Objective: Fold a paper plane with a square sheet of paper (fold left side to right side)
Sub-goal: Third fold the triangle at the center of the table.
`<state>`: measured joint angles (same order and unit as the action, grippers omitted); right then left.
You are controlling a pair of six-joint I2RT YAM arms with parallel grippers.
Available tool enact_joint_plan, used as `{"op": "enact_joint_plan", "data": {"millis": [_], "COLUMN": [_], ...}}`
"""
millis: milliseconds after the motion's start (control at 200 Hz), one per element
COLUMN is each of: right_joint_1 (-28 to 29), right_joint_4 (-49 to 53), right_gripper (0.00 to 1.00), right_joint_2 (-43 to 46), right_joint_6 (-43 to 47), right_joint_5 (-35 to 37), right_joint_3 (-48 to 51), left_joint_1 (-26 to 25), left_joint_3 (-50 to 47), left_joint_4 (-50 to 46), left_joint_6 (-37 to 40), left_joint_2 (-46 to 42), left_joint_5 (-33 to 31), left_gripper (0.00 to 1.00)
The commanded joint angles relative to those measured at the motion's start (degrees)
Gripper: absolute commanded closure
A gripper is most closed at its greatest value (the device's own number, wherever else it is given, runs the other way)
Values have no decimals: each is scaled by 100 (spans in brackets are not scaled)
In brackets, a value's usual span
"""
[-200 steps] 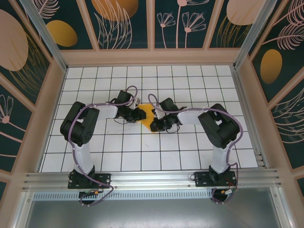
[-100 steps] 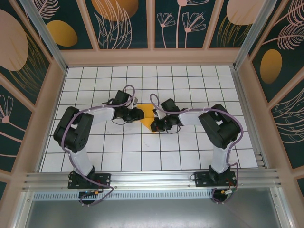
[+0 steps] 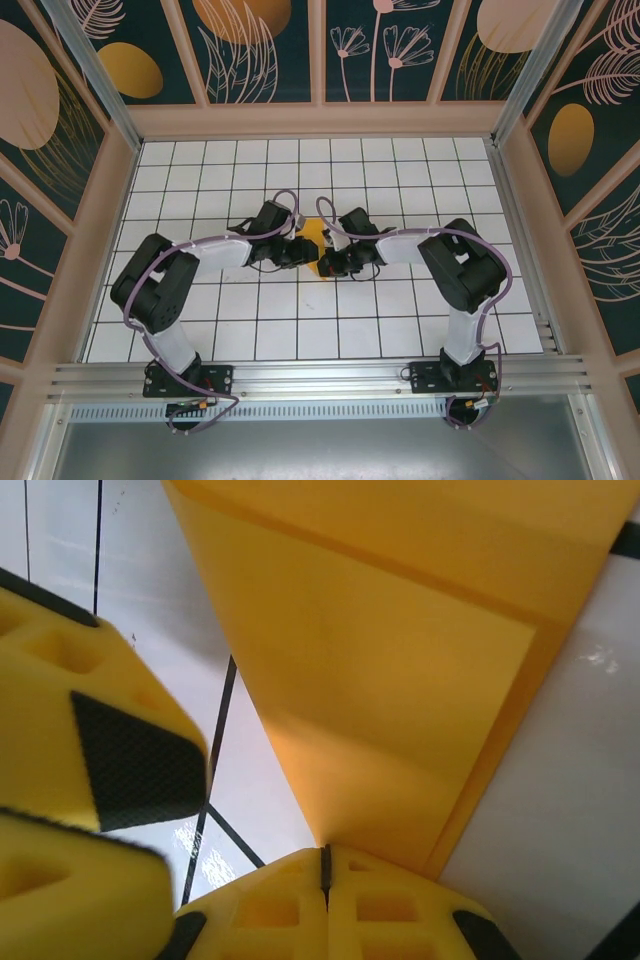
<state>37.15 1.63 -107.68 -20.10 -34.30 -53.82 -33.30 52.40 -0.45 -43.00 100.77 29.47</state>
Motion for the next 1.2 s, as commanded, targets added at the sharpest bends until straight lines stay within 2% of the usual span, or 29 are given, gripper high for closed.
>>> {"op": "enact_joint_plan", "data": {"millis": [0, 200, 355, 631, 861, 1086, 1196], "right_joint_1": [-19, -19, -21, -16, -6, -8, -2], "right_joint_4": [671, 707, 690, 673, 640, 708, 732], "right_gripper": [100, 100, 100, 100, 100, 100, 100], "right_joint_2": [-354, -352, -353, -369, -403, -426, -433], "right_joint_6": [81, 86, 65, 67, 56, 85, 75], "right_joint_5": [684, 715, 715, 704, 681, 732, 745], "right_joint_3": [273, 265, 296, 285, 287, 252, 252], "left_joint_1": [-157, -156, -159, -128, -126, -124, -99], "left_joint_3": [29, -81, -219, -240, -252, -139, -114], "left_joint_4": [220, 297, 271, 177, 458, 379, 318], "left_joint_6": [-240, -337, -383, -352, -463, -411, -419], "left_joint_2": [350, 488, 392, -29, 227, 519, 699], "left_joint_5": [1, -93, -311, -443, -112, -454, -699], "left_gripper": [70, 71, 79, 76, 76, 78, 82]}}
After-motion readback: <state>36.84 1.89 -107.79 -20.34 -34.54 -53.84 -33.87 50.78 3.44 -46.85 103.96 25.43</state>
